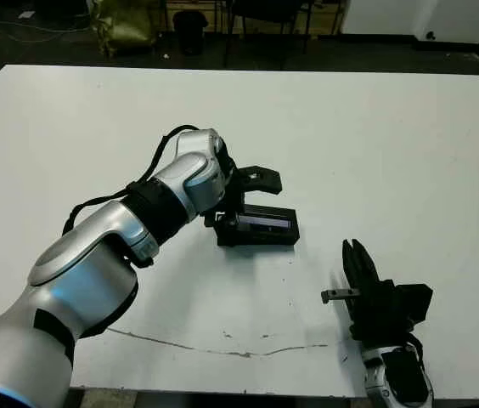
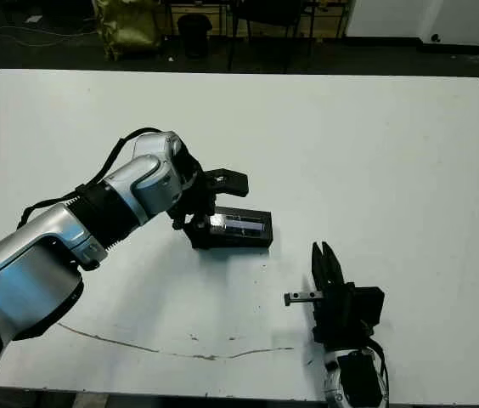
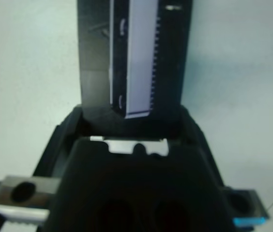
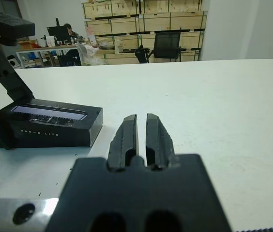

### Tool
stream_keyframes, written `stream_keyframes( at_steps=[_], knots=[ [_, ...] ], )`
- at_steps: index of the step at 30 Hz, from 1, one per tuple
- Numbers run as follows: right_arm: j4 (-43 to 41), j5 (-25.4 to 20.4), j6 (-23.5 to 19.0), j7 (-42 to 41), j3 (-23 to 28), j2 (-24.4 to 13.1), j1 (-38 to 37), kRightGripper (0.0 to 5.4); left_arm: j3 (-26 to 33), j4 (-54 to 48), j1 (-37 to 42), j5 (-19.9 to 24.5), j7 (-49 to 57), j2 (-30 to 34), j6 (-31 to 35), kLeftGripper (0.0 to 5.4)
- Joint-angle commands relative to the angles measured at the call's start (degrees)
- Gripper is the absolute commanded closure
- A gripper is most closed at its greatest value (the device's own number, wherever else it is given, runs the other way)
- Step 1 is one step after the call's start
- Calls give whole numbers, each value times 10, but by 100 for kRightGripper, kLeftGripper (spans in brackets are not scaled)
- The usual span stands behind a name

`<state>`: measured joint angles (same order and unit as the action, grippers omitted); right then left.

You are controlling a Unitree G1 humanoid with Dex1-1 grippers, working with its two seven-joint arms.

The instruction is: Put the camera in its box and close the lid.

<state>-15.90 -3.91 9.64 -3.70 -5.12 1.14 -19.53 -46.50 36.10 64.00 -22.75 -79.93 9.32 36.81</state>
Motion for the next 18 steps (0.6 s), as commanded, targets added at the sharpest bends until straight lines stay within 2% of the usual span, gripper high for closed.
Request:
stream_keyframes(
  at_steps=[1,4,8,10,12,13,15,17,18],
  knots=[
    [1,5,-14,2,0,-3,-8,540,-8,14,-14,-13,8,5,21,234],
    [3,5,-11,4,-1,1,-8,540,-16,26,-9,-18,4,-1,39,161],
    [-2,7,-17,7,-3,2,-10,540,-23,41,-4,-19,-4,-5,27,66],
    [-10,7,-29,10,-4,3,-13,540,-19,46,-3,-18,-3,-6,21,60],
    [-14,3,-34,10,-4,4,-14,540,-16,52,-1,-15,-9,-7,11,94],
    [-14,2,-33,9,-4,3,-15,540,-15,47,-2,-11,-16,1,-30,124],
    [-10,2,-26,5,-2,0,-15,540,-17,37,-6,-10,-24,20,-126,125],
    [-8,1,-22,3,-1,-2,-14,540,-27,28,-8,-23,-21,35,-208,94],
    [-6,-1,-19,1,0,-2,-14,540,-27,31,-8,-27,-22,37,-224,71]
  ],
)
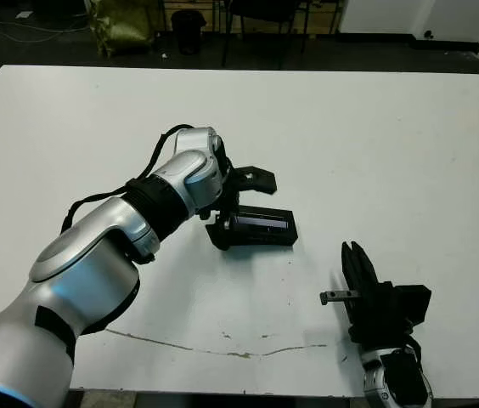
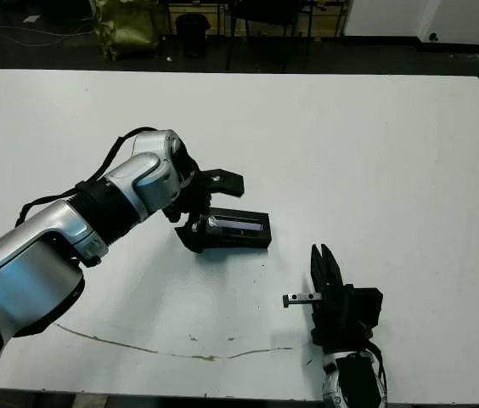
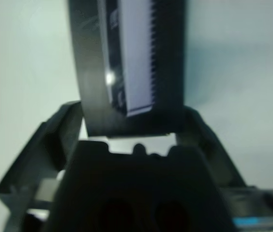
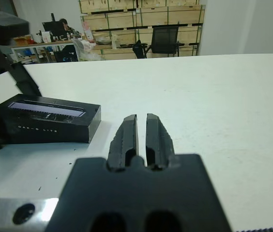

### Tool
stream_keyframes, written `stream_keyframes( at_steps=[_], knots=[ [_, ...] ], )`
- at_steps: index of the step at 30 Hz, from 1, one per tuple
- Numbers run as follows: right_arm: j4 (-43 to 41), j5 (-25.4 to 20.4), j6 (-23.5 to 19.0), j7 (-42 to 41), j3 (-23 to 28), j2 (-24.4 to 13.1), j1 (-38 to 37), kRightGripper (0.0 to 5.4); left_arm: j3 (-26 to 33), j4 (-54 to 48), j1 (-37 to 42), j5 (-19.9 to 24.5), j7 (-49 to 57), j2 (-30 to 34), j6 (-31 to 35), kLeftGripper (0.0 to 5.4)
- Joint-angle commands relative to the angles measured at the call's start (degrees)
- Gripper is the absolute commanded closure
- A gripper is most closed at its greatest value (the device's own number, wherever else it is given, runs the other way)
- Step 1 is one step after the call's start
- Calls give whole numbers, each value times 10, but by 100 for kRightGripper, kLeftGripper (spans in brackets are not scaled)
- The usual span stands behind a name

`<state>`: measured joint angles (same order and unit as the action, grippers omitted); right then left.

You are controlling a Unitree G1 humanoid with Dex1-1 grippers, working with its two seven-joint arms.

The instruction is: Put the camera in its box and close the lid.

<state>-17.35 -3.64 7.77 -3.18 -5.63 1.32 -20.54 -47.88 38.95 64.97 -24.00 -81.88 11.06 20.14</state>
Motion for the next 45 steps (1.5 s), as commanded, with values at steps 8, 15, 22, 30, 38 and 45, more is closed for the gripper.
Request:
stream_keyframes(
  at_steps=[8,15,22,30,38,45],
  knots=[
    [7,0,-9,-2,6,-3,-7,540,5,54,-22,-11,-32,24,-99,2],
    [17,-11,0,-13,11,-7,-7,540,30,61,-40,-11,-46,53,-124,2],
    [20,-22,3,-21,14,-7,-8,540,50,18,-84,-29,9,105,-170,2],
    [14,-22,-4,-19,15,-7,-14,540,141,32,-142,25,50,178,-168,2],
    [-4,-21,-43,-15,13,-10,-15,540,340,-21,-200,213,11,268,-162,2],
    [-13,-11,-60,-11,10,-14,-12,540,459,-125,-281,360,-12,322,-82,2]
  ],
)
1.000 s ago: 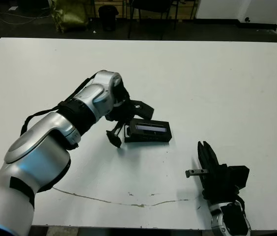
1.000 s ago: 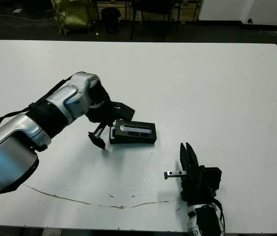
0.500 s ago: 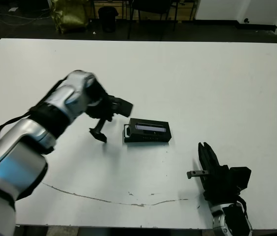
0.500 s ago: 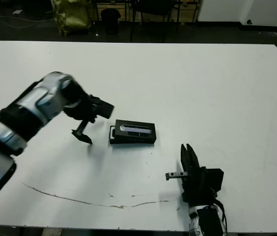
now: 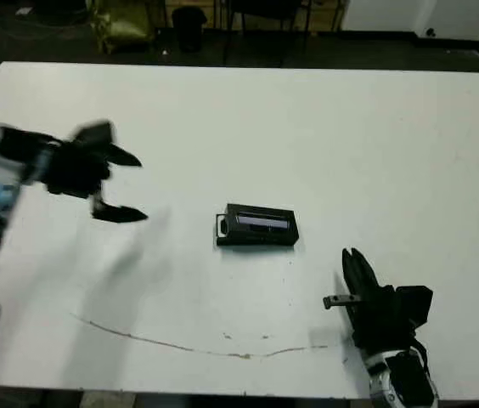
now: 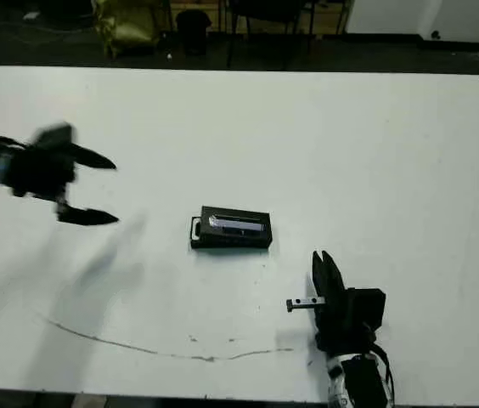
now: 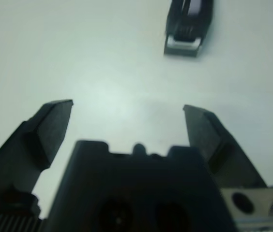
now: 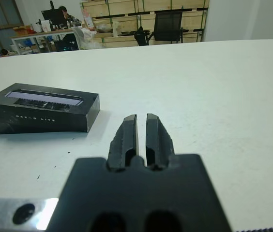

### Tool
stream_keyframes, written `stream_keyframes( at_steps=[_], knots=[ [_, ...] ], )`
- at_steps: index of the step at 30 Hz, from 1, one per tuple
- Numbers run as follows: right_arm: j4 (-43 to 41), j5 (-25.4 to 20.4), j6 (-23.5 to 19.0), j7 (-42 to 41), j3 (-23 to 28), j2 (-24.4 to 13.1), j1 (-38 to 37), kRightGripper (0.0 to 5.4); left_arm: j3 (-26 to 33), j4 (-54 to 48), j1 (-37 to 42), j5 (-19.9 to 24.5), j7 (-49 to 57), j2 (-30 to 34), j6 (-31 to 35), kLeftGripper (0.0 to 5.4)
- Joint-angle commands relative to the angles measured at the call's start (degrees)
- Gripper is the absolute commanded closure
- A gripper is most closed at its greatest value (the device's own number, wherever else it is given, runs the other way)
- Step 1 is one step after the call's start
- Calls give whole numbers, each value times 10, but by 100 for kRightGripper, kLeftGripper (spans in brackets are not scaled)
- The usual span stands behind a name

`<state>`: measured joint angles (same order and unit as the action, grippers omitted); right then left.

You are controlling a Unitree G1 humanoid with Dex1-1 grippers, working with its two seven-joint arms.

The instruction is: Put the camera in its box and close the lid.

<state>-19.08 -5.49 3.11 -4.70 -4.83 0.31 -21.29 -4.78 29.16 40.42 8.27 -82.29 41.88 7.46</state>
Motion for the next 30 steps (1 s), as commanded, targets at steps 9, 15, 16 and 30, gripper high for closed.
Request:
stream_keyframes(
  at_steps=[9,15,16,30],
  knots=[
    [-4,11,-18,7,3,-5,-6,540,92,-144,-108,177,54,-22,225,2],
    [3,3,-9,3,8,-1,-4,540,70,-186,-138,166,92,-64,147,2],
    [-1,4,-14,4,8,-2,-5,540,63,-179,-136,163,90,-72,133,2],
    [12,10,1,2,10,-4,-2,540,-18,-168,-137,74,154,-132,-14,2]
  ],
)
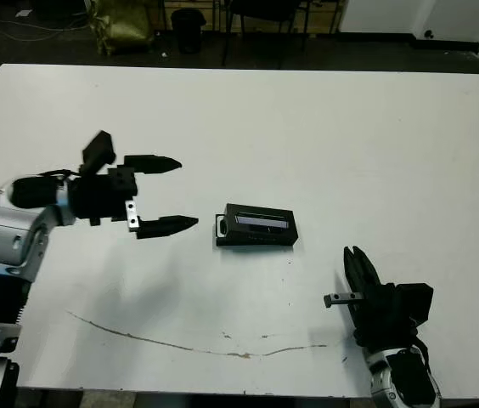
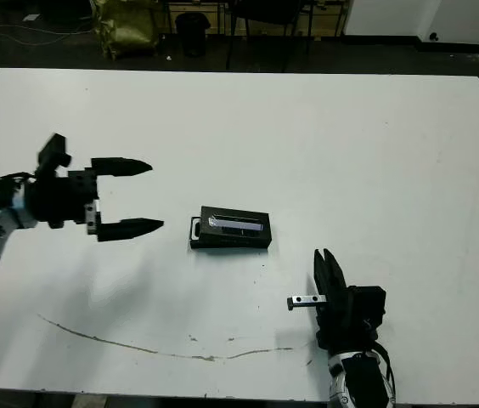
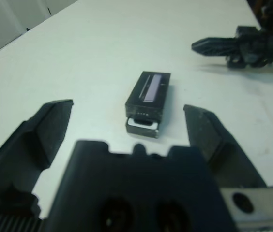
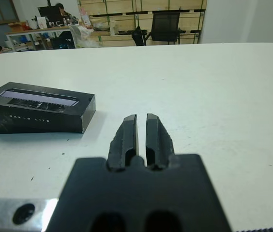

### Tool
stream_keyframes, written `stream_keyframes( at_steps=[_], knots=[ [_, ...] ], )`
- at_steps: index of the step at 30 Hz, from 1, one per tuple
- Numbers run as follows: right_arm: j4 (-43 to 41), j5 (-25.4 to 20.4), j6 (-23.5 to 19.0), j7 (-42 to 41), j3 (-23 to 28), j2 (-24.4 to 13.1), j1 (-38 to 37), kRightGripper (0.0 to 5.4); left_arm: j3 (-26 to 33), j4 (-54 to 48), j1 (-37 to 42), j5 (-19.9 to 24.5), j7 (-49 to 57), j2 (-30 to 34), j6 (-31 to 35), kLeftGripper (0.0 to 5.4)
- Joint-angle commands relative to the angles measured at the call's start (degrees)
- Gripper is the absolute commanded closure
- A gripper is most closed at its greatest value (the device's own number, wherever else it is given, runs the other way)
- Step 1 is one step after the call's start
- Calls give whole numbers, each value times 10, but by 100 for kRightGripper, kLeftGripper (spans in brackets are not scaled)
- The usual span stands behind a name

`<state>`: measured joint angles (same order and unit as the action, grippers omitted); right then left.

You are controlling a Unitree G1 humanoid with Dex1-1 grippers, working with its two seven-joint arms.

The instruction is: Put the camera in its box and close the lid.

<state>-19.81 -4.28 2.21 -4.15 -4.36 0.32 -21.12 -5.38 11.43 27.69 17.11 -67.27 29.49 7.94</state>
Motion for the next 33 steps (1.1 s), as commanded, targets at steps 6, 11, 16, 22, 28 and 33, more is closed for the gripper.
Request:
stream_keyframes(
  at_steps=[6,11,16,22,28,33],
  knots=[
    [26,-13,12,-11,7,-4,-4,540,-29,35,5,-28,5,-21,-42,2],
    [1,-2,-18,2,2,-1,-12,540,-40,55,17,-34,5,-27,-33,2],
    [1,-2,-17,0,3,-3,-13,540,-52,88,32,-56,4,-35,-67,2],
    [-10,-3,-29,2,0,0,-16,540,-56,131,50,-56,-6,-54,-77,2],
    [-22,6,-43,10,-4,1,-20,540,-64,171,71,-66,-12,-75,-90,2],
    [-2,-2,-22,1,2,-3,-13,540,-66,198,84,-73,-17,-92,-100,2]
  ],
)
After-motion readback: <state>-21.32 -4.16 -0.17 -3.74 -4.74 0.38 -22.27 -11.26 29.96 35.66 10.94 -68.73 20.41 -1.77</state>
